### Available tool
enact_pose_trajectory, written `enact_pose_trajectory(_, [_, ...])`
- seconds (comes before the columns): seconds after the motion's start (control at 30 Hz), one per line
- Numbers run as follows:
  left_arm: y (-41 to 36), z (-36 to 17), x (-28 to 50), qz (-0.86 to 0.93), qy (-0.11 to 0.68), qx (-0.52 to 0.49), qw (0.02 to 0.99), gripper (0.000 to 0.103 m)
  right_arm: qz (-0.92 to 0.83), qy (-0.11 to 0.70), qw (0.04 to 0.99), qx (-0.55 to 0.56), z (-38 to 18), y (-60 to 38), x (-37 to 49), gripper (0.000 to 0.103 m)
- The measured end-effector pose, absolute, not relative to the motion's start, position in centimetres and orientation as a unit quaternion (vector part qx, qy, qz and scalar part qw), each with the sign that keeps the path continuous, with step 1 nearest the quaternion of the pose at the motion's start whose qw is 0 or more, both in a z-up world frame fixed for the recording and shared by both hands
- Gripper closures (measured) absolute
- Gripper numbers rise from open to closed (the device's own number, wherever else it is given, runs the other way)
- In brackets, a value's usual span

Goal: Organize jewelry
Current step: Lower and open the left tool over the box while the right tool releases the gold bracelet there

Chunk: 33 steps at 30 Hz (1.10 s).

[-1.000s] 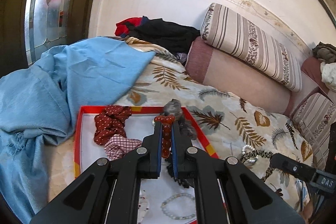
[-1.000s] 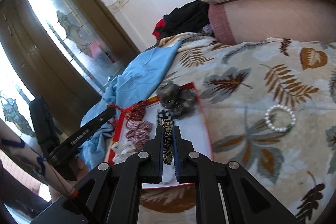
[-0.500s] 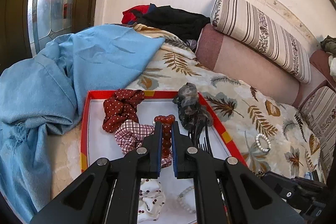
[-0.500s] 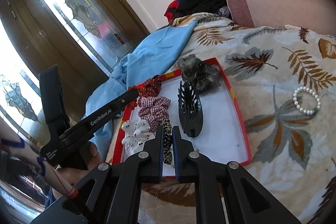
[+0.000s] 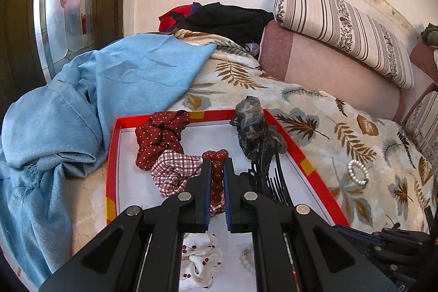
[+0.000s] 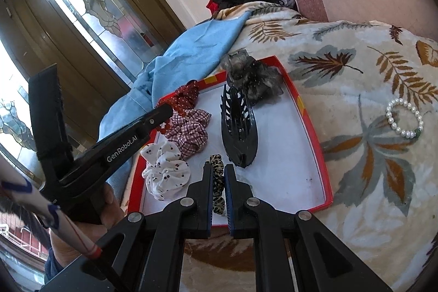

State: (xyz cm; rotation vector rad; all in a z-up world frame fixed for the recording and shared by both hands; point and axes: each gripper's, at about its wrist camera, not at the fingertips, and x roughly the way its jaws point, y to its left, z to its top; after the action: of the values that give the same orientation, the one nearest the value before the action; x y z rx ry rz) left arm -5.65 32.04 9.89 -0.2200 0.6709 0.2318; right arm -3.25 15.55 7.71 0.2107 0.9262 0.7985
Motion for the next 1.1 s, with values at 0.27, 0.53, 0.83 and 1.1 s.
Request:
enact_pose_trajectory(0.27, [32.2, 9.8, -5.6, 0.118, 0.330, -0.107, 0.930, 0.096, 0.371, 0.439, 0.813, 0.093, 7.2, 16.0, -3.3, 0.094])
enact_pose_trajectory(0.53, [32.2, 9.5, -5.5, 0.122, 0.335, -0.104, 0.929, 0.096, 0.367, 0.443, 0.813, 0.088, 6.8, 16.3, -3.2, 0.094])
enact_pose_trajectory(0.83, [32.3, 8.9, -5.2, 0.128, 0.346, -0.101, 0.924, 0.096, 0.359, 0.452, 0.812, 0.084, 6.0, 16.3, -2.8, 0.094])
enact_pose_trajectory(1.1, [32.2, 8.6, -5.0, 0.131, 0.352, -0.097, 0.922, 0.096, 0.351, 0.458, 0.813, 0.082, 5.4, 16.0, -2.5, 0.094])
